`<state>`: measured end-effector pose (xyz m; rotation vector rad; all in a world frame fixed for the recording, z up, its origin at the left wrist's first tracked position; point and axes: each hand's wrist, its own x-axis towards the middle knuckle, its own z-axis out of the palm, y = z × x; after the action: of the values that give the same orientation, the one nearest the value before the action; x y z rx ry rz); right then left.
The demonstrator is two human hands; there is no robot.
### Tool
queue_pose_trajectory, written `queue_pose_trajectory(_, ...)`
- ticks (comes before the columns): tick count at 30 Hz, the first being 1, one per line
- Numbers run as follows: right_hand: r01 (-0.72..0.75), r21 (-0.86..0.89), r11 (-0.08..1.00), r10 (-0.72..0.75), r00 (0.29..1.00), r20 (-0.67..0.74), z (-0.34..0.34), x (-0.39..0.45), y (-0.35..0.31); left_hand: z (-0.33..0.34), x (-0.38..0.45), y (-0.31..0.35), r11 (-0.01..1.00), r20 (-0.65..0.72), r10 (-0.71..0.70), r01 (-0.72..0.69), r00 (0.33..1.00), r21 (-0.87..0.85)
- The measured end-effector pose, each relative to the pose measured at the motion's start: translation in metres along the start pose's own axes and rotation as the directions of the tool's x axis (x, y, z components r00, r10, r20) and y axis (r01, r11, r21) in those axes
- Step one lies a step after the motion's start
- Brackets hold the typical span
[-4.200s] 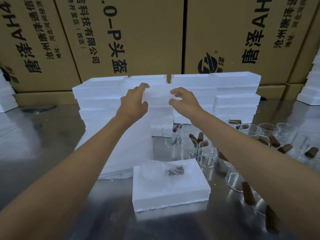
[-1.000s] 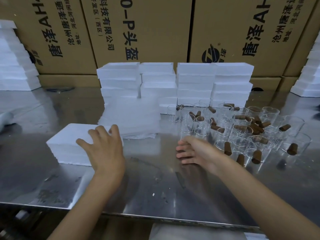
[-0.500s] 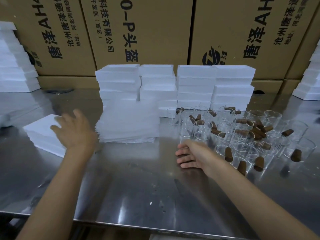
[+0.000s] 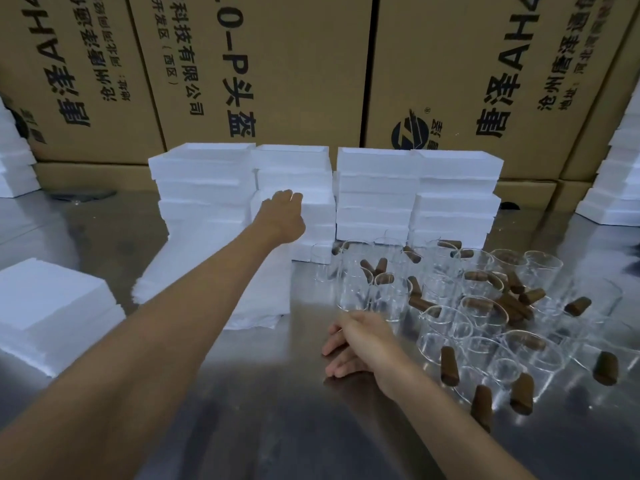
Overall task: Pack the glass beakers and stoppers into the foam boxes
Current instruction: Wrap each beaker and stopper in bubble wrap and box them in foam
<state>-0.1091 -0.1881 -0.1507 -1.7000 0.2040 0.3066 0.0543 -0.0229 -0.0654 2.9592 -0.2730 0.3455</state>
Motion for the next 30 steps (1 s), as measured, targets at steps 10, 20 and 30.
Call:
queue_pose_trajectory(10, 0.072, -0.014, 0.997, -0.071, 0.997, 0.043, 0.001, 0.005, 0.004, 0.005, 0.003, 0.003, 0.976, -0.238, 0.140, -0.094, 0.961, 0.194)
queue_pose_trajectory(20, 0.236, 0.121, 0.964, -0.201, 0.948, -0.246, 0.007, -0.024, 0.019, -0.011, -0.152, 0.054, 0.921, -0.481, 0.384, -0.290, 0.788, 0.260)
queue_pose_trajectory(30, 0.435, -0.133, 0.891, -0.454, 0.832, -0.319, -0.044, -0.068, -0.015, 0.023, -0.254, 0.045, 0.873, -0.178, 0.460, -0.406, 0.870, 0.271)
